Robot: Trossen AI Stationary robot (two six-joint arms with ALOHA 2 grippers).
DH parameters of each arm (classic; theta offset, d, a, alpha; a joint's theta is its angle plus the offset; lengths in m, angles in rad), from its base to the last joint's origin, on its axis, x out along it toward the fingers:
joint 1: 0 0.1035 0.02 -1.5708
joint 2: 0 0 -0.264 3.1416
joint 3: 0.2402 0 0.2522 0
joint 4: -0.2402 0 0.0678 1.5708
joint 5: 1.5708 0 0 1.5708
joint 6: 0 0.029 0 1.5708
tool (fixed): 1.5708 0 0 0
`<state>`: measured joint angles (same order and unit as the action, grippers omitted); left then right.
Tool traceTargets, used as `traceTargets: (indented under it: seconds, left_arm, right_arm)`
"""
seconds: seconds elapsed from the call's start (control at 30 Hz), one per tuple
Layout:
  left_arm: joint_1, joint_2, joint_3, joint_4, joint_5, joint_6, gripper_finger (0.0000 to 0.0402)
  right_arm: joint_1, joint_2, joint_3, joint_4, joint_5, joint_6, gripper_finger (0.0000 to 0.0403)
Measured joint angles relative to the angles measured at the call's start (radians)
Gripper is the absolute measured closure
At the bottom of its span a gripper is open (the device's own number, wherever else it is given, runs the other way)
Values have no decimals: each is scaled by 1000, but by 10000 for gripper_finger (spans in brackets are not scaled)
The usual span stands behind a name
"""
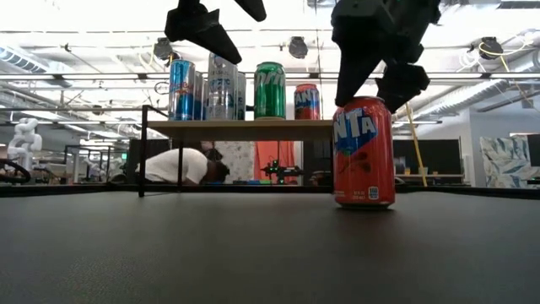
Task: Place canned beverage on shelf
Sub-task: Put the top orange soda can on the shelf
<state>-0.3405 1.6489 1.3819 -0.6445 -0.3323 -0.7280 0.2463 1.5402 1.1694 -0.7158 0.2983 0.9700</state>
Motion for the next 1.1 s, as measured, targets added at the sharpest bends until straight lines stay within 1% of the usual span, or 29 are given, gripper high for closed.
traceTargets:
  seconds: [0.2, 0.3, 0.4, 0.57, 0.67, 0.87, 0.97, 1.1]
  left_arm:
    - [0, 0, 0, 0, -9, 0, 47]
    - [0, 0, 0, 1, -13, -16, 47]
    - [0, 0, 0, 1, -15, -24, 47]
    - [1, 0, 0, 1, -17, -23, 47]
    - [1, 0, 0, 3, -17, -22, 47]
    - [1, 0, 0, 6, -17, -24, 47]
    - [1, 0, 0, 7, -17, -24, 47]
    - [1, 0, 0, 7, -17, -24, 47]
  right_arm:
    - [-25, 21, 0, 8, -93, -15, 3]
    - [-25, 29, 0, 1, -116, -16, 3]
    - [-25, 42, 0, 1, -117, -21, 4]
    - [-35, 72, 0, 22, -140, -42, 23]
    - [-40, 79, 0, 47, -146, -47, 41]
    - [-51, 75, 0, 42, -154, -48, 75]
    - [-58, 71, 0, 40, -176, -48, 80]
    - [-69, 70, 0, 37, -197, -52, 77]
